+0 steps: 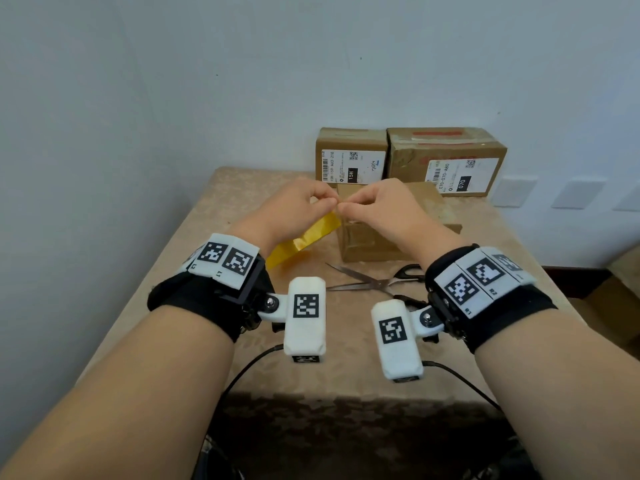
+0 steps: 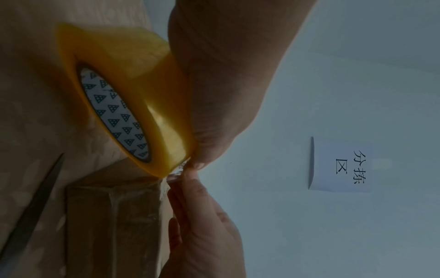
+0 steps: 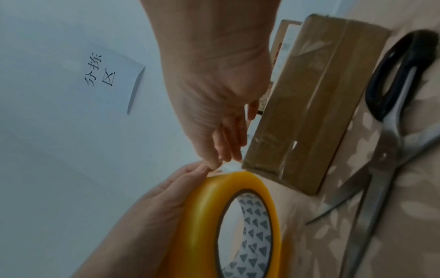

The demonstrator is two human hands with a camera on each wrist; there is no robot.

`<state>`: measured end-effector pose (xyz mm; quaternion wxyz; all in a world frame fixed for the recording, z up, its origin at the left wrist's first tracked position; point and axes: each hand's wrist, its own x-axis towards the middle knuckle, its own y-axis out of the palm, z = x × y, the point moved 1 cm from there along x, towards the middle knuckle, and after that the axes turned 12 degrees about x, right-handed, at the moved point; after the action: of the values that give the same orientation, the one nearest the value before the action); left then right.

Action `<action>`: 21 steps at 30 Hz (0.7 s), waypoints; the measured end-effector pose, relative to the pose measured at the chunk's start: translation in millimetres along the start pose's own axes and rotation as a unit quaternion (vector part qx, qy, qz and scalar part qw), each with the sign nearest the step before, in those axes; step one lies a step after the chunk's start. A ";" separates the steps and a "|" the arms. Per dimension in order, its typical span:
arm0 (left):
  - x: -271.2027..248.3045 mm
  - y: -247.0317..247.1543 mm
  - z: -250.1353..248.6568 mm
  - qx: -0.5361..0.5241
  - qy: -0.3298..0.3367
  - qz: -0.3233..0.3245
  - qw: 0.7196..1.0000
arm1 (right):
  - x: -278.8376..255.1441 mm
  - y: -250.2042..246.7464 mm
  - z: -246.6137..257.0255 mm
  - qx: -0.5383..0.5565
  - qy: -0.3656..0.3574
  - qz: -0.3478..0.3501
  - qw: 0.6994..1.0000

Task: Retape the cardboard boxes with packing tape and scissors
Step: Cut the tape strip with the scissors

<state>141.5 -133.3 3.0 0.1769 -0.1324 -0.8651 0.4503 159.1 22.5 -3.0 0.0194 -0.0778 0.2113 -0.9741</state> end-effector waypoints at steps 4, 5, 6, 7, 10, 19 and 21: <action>-3.5 -1.7 -0.2 0.000 0.012 0.001 1.000 | 10.5 7.3 -4.6 -0.025 0.025 -0.019 0.999; -4.8 -3.4 0.1 -0.001 0.013 -0.002 1.000 | 12.2 8.3 -4.2 -0.023 0.024 -0.014 0.999; -5.6 -5.0 1.1 -0.004 0.011 -0.005 1.000 | 12.8 8.9 -2.5 -0.014 0.019 -0.001 1.000; -6.5 -6.6 1.8 -0.008 0.009 -0.007 1.000 | 12.0 9.1 0.2 -0.003 0.015 0.017 1.000; -8.0 -9.3 3.4 -0.014 0.000 -0.010 1.000 | 10.1 9.5 6.9 0.013 -0.004 0.038 0.999; -14.0 -9.8 -0.7 -0.015 -0.055 0.076 0.995 | 22.8 15.8 -1.5 -0.078 0.001 -0.050 0.996; -16.0 -10.3 1.4 -0.043 -0.106 0.110 0.987 | 23.4 15.9 -1.9 -0.087 0.008 -0.055 0.995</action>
<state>154.6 -146.4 7.8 0.0283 -0.1855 -0.8777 0.4409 135.8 7.1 -8.0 -0.0429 -0.0833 0.2908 -0.9522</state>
